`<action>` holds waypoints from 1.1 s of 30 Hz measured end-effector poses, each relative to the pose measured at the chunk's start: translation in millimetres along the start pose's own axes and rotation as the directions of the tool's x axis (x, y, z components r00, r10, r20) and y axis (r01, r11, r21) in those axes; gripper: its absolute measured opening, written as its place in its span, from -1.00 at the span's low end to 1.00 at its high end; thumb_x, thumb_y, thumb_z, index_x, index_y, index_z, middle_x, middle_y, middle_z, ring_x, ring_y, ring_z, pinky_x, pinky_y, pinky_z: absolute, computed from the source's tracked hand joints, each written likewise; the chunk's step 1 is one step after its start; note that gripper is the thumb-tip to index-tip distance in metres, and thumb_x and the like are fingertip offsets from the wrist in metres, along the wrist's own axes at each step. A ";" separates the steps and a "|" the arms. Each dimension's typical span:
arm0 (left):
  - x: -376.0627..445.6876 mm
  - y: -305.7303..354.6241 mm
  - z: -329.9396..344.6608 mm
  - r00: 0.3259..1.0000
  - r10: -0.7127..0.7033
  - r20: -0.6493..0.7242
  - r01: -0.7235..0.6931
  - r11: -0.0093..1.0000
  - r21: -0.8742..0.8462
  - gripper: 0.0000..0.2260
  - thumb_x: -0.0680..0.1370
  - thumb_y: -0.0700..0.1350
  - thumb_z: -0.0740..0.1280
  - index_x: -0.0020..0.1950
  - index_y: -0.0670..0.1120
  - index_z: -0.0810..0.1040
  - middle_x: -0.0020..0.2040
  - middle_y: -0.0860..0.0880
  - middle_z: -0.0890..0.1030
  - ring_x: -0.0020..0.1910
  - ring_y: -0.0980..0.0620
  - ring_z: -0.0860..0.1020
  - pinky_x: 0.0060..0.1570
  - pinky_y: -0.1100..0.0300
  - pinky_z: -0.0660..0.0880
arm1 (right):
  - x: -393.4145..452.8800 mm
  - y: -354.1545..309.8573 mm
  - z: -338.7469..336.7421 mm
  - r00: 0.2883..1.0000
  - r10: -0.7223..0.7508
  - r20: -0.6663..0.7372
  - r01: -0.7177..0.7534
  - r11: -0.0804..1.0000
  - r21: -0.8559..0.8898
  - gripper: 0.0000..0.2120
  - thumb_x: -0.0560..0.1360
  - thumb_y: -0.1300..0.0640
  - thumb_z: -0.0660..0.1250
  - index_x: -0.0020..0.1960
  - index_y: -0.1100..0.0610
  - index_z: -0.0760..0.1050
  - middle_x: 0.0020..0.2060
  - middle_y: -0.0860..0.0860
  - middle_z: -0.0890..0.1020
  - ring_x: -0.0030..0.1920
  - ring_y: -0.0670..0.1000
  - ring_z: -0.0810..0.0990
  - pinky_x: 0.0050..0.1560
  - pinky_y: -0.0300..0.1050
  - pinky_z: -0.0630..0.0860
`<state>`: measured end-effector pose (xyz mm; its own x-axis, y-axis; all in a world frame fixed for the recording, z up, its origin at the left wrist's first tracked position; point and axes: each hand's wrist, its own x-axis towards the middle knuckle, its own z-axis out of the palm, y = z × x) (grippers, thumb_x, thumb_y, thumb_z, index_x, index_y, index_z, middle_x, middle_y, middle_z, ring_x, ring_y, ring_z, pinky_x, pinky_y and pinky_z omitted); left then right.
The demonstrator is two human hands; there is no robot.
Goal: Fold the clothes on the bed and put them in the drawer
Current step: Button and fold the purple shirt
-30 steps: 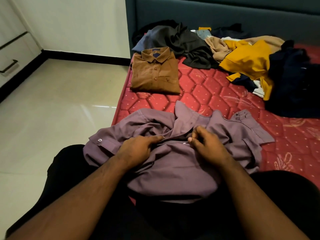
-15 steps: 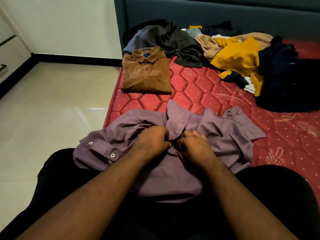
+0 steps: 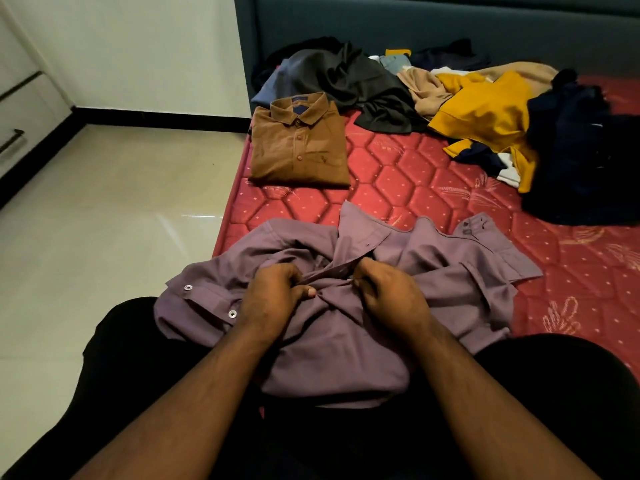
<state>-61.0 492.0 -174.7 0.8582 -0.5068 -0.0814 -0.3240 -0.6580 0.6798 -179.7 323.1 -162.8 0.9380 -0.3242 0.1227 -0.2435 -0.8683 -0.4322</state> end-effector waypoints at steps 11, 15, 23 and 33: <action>2.1 42.6 0.6 0.888 0.448 -0.105 -0.396 0.861 0.318 -0.85 0.48 -0.02 0.33 -0.08 -0.04 0.65 -0.13 -0.04 0.64 -0.11 -0.11 0.58 -0.16 0.05 0.51 | -4.9 2.1 -3.6 0.997 0.067 0.028 -0.073 0.956 0.285 -0.83 0.55 0.17 0.31 0.06 0.07 0.66 -0.09 -0.07 0.71 -0.11 -0.13 0.64 -0.03 -0.10 0.58; 10.0 52.0 23.5 0.888 0.458 0.042 -0.456 0.867 0.199 -0.70 0.43 -0.14 0.30 0.14 -0.01 0.62 0.04 -0.06 0.64 0.06 -0.12 0.57 0.04 -0.01 0.53 | -3.9 3.4 -0.2 0.994 0.008 0.110 -0.026 0.986 0.164 -0.88 0.48 0.14 0.38 -0.01 0.07 0.67 -0.11 -0.02 0.71 -0.12 -0.02 0.65 -0.06 -0.02 0.58; 11.4 8.1 38.8 0.972 0.230 -0.040 -0.233 0.941 -0.246 -0.84 0.48 -0.22 0.41 0.03 -0.09 0.70 -0.08 0.01 0.68 -0.09 0.10 0.62 0.03 0.09 0.56 | 1.9 4.7 25.0 0.985 -0.106 0.137 0.141 0.952 -0.273 -0.78 0.51 -0.08 0.28 0.08 -0.09 0.64 0.01 -0.05 0.58 0.05 0.08 0.51 0.05 -0.01 0.41; 9.6 11.2 38.0 0.980 0.178 -0.094 -0.201 0.841 -0.503 -0.93 0.49 -0.24 0.42 -0.10 -0.10 0.68 -0.22 0.04 0.69 -0.24 0.19 0.60 -0.17 0.29 0.53 | 2.0 -6.6 13.0 0.922 -0.279 -0.267 0.257 0.960 -0.116 -0.78 0.49 0.04 0.23 -0.07 0.16 0.56 -0.26 0.06 0.60 -0.24 0.05 0.53 -0.23 -0.14 0.37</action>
<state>-71.5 458.6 -195.5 0.8204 -0.5612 0.1095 -0.2445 -0.1712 0.9544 -173.0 333.1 -171.3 0.8671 -0.1571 0.4726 -0.0215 -0.9598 -0.2797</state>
